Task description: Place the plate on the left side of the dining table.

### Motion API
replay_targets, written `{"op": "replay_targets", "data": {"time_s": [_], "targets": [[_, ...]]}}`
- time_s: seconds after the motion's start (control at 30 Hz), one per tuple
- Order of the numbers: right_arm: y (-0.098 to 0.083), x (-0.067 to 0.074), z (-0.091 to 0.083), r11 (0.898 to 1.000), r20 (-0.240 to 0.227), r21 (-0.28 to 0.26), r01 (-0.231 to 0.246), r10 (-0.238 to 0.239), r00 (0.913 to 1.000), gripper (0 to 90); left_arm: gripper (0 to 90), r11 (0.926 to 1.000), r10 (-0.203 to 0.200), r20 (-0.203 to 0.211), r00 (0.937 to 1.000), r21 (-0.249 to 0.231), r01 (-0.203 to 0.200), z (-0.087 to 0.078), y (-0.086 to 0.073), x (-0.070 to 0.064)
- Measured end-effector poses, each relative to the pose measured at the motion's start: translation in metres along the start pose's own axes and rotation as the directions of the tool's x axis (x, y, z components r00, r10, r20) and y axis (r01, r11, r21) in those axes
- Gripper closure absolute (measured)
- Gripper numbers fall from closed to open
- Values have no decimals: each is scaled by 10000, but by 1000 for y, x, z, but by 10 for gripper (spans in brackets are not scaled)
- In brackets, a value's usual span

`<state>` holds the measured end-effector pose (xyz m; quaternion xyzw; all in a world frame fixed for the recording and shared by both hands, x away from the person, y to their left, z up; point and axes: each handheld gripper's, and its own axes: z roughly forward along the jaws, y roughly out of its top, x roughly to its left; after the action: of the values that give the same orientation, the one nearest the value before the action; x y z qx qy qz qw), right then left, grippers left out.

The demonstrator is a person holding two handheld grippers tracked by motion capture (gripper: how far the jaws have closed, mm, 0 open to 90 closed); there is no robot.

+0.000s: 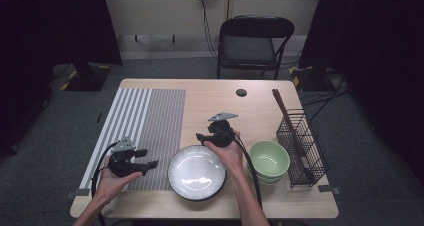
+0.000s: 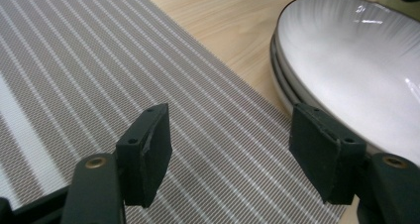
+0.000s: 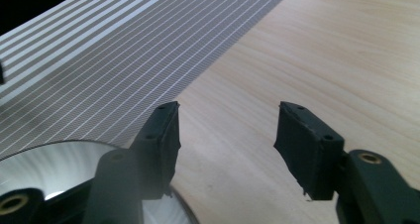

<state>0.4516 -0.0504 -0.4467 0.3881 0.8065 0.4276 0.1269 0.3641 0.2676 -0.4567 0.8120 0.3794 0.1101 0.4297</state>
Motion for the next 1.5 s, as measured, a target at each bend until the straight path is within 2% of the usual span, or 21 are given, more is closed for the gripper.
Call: {"op": "replay_targets", "data": {"time_s": [0.07, 0.1, 0.23, 0.3, 0.4, 0.6, 0.73, 0.83, 0.9, 1.13, 1.27, 1.33, 1.37, 1.4, 1.5], "targets": [[0, 1, -1, 10000, -101, 24, 62, -62, 9999, 450, 331, 10000, 52, 50, 10000, -40, -52, 1, 2, -1], [-3, 2, -3, 10000, -299, 31, 64, -63, 9995, 475, 334, 9999, 45, 182, 9998, -105, -43, 5, 5, -4], [-8, 6, -9, 9999, -509, 19, 134, -132, 9986, 521, 344, 9999, 15, 485, 9988, -127, -9, 11, 11, -10], [-10, 7, -12, 9998, -539, 60, 202, -198, 9983, 549, 353, 9998, 150, 533, 9985, -134, -143, 15, 14, -13], [-13, 7, -15, 9998, -572, 54, 169, -166, 9982, 591, 378, 9998, -30, 771, 9970, -206, 46, 20, 18, -15], [-19, 9, -19, 9996, -688, 94, 253, -245, 9973, 664, 439, 10000, 37, 939, 9956, -96, -28, 29, 21, -17], [-24, 10, -19, 9997, -811, 129, 214, -203, 9965, 710, 486, 9999, -77, 1176, 9930, -117, 91, 35, 29, -16], [-26, 10, -18, 9997, -811, 145, 220, -207, 9965, 749, 531, 9995, -140, 1512, 9884, -246, 179, 40, 35, -17], [-26, 11, -19, 9998, -786, 109, 150, -141, 9968, 776, 569, 9998, 83, 1412, 9899, -204, -55, 43, 38, -21], [-31, 11, -20, 9999, -522, 4, -102, 102, 9986, 810, 702, 10000, -56, 1418, 9899, 48, 50, 54, 36, -20], [-32, 9, -19, 9992, -400, -15, -388, 387, 9985, 844, 777, 9997, -254, 1528, 9879, -21, 260, 53, 35, -18], [-33, 9, -19, 9990, -411, -82, -440, 436, 9982, 846, 810, 9998, -211, 1466, 9890, 17, 211, 53, 35, -18], [-34, 9, -20, 9988, -419, -131, -465, 459, 9981, 847, 810, 9999, -97, 1383, 9903, 86, 86, 53, 34, -17], [-34, 8, -20, 9987, -435, -155, -484, 477, 9979, 849, 838, 9998, -198, 1424, 9896, 77, 189, 54, 34, -16], [-35, 7, -19, 9985, -472, -119, -530, 523, 9975, 849, 848, 9996, -272, 1495, 9884, 46, 269, 55, 33, -14]]}}
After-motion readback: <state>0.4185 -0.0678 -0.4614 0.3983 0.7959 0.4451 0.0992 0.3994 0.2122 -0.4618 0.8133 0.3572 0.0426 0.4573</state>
